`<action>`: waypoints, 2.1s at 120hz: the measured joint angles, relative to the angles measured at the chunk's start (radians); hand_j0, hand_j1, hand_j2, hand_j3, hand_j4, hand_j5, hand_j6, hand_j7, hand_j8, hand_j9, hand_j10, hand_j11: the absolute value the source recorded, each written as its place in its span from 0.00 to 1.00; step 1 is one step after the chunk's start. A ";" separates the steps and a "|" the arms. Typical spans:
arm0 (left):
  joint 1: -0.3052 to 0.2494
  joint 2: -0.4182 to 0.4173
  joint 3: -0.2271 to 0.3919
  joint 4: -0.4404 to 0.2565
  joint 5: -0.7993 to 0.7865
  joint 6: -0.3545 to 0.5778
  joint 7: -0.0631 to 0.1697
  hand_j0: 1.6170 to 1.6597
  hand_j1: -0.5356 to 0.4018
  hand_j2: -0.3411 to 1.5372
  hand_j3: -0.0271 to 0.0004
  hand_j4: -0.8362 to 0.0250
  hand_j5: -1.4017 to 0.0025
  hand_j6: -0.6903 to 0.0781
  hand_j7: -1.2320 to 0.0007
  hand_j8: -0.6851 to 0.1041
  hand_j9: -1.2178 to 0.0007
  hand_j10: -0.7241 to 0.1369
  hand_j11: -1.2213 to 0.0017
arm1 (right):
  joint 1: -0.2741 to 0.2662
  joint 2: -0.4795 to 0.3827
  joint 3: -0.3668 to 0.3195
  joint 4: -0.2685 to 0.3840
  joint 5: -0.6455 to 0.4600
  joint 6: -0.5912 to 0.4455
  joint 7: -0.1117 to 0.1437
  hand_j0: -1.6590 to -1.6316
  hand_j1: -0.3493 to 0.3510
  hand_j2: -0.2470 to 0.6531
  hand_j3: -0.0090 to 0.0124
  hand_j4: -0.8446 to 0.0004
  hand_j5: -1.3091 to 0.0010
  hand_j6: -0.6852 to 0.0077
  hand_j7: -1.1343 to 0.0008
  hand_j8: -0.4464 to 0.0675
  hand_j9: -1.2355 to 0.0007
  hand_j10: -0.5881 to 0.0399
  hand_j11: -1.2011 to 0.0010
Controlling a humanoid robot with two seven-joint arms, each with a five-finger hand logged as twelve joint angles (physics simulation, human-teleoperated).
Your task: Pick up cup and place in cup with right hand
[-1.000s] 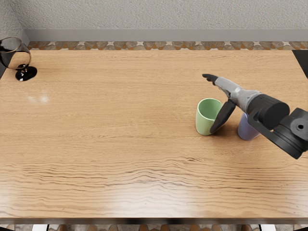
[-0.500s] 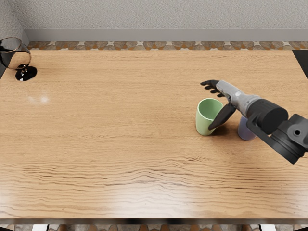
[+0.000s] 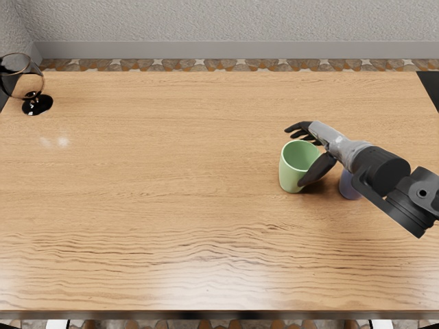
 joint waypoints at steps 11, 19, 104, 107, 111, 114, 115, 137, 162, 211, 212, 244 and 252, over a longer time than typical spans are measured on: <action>0.000 0.000 0.000 0.000 0.000 0.000 0.000 0.96 0.94 0.18 0.98 0.97 1.00 0.90 1.00 0.87 1.00 0.84 1.00 | -0.001 0.000 -0.001 0.000 0.000 0.000 0.000 0.04 0.47 0.22 0.42 0.67 0.72 0.58 0.68 0.32 0.71 0.49 0.70; 0.000 0.000 0.000 0.000 0.000 0.000 0.000 0.96 0.94 0.18 0.98 0.97 1.00 0.90 1.00 0.87 1.00 0.84 1.00 | -0.001 0.000 -0.002 0.000 0.000 0.000 0.000 0.04 0.49 0.21 0.42 0.66 0.71 0.57 0.67 0.30 0.70 0.48 0.69; 0.000 0.000 0.000 0.000 0.000 0.000 0.000 0.96 0.94 0.18 0.98 0.97 1.00 0.90 1.00 0.87 1.00 0.84 1.00 | 0.002 -0.001 -0.002 0.000 0.004 0.028 0.000 0.09 0.62 0.26 0.42 0.54 0.60 0.52 0.55 0.27 0.58 0.32 0.57; 0.000 0.000 0.000 0.000 0.000 0.000 0.000 0.96 0.94 0.18 0.98 0.97 1.00 0.90 1.00 0.87 1.00 0.84 1.00 | 0.004 0.000 0.000 0.000 0.005 0.028 0.000 0.08 0.63 0.27 0.43 0.54 0.60 0.53 0.54 0.27 0.58 0.33 0.57; 0.000 0.000 0.000 0.000 0.000 0.000 0.000 0.96 0.94 0.18 0.98 0.97 1.00 0.90 1.00 0.87 1.00 0.84 1.00 | 0.008 0.000 0.002 0.000 0.006 0.028 0.000 0.08 0.64 0.26 0.44 0.54 0.60 0.54 0.54 0.28 0.57 0.34 0.56; 0.000 0.000 0.000 0.000 0.000 0.000 0.000 0.96 0.94 0.18 0.98 0.97 1.00 0.90 1.00 0.87 1.00 0.84 1.00 | 0.012 0.001 0.004 0.000 0.006 0.030 0.000 0.08 0.64 0.27 0.43 0.54 0.59 0.54 0.54 0.29 0.57 0.35 0.56; 0.000 0.000 0.000 0.000 0.000 0.000 0.000 0.96 0.94 0.18 0.98 0.97 1.00 0.90 1.00 0.87 1.00 0.84 1.00 | 0.013 0.001 0.004 0.000 0.006 0.030 0.000 0.08 0.64 0.27 0.42 0.54 0.59 0.54 0.54 0.30 0.57 0.35 0.56; 0.000 0.000 0.000 0.000 0.000 0.000 0.000 0.96 0.94 0.18 0.99 0.97 1.00 0.90 1.00 0.87 1.00 0.84 1.00 | 0.056 -0.026 0.053 -0.002 0.084 0.131 0.000 0.11 0.61 0.21 0.41 0.53 0.59 0.53 0.53 0.31 0.57 0.35 0.55; 0.000 0.000 0.000 0.000 0.000 0.000 0.000 0.96 0.94 0.18 0.99 0.97 1.00 0.90 1.00 0.87 1.00 0.84 1.00 | 0.163 -0.138 0.113 -0.015 0.265 0.340 0.000 0.12 0.57 0.18 0.41 0.53 0.59 0.48 0.53 0.28 0.57 0.33 0.56; 0.000 0.000 0.000 0.000 0.000 0.000 0.000 0.96 0.94 0.18 0.99 0.97 1.00 0.90 1.00 0.87 1.00 0.84 1.00 | 0.311 -0.361 0.136 -0.024 0.432 0.520 0.000 0.07 0.60 0.26 0.44 0.53 0.59 0.48 0.53 0.31 0.57 0.36 0.55; 0.000 0.000 0.000 0.000 0.000 0.000 0.000 0.96 0.94 0.18 0.99 0.97 1.00 0.90 1.00 0.87 1.00 0.84 1.00 | 0.311 -0.364 0.136 -0.024 0.433 0.522 0.000 0.07 0.60 0.26 0.45 0.53 0.59 0.48 0.53 0.31 0.57 0.36 0.55; 0.000 0.000 0.000 0.000 0.000 0.000 0.000 0.96 0.94 0.18 0.99 0.97 1.00 0.90 1.00 0.87 1.00 0.84 1.00 | 0.307 -0.461 0.130 -0.024 0.458 0.555 0.000 0.03 0.63 0.36 0.45 0.53 0.59 0.45 0.53 0.30 0.57 0.38 0.55; 0.000 0.000 0.000 0.000 0.000 0.000 0.000 0.96 0.94 0.18 0.99 0.97 1.00 0.90 1.00 0.87 1.00 0.84 1.00 | 0.305 -0.469 0.120 -0.024 0.466 0.559 0.000 0.05 0.62 0.33 0.43 0.53 0.59 0.45 0.53 0.30 0.56 0.38 0.55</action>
